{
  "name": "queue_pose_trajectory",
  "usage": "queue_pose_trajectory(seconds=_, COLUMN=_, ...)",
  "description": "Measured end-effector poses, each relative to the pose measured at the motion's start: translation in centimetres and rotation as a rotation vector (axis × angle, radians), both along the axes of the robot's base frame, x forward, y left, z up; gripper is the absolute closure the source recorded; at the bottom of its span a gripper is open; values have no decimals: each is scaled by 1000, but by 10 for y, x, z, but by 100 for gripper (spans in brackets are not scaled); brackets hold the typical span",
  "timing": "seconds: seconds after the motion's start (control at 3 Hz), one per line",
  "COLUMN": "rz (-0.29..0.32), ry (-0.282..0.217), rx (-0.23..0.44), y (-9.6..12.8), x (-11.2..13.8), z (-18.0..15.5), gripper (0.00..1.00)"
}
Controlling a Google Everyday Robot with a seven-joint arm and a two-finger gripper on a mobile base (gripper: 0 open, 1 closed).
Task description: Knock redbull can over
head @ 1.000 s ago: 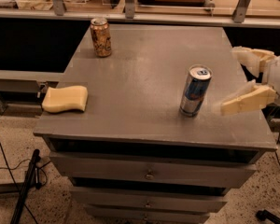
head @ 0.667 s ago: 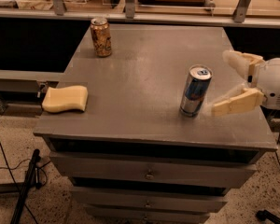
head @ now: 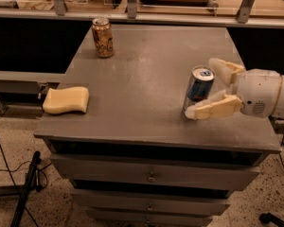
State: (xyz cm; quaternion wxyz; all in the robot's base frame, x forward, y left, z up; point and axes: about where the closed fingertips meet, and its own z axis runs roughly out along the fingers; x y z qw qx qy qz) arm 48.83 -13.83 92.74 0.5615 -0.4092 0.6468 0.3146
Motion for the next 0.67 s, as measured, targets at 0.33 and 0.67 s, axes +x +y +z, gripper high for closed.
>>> queue_pose_trajectory(seconds=0.33, rz=-14, ry=2, rx=43, y=2, x=7, z=-11, gripper=14)
queue_pose_trajectory(seconds=0.67, rz=-15, ry=6, rx=69, y=5, x=12, z=-17, gripper=38)
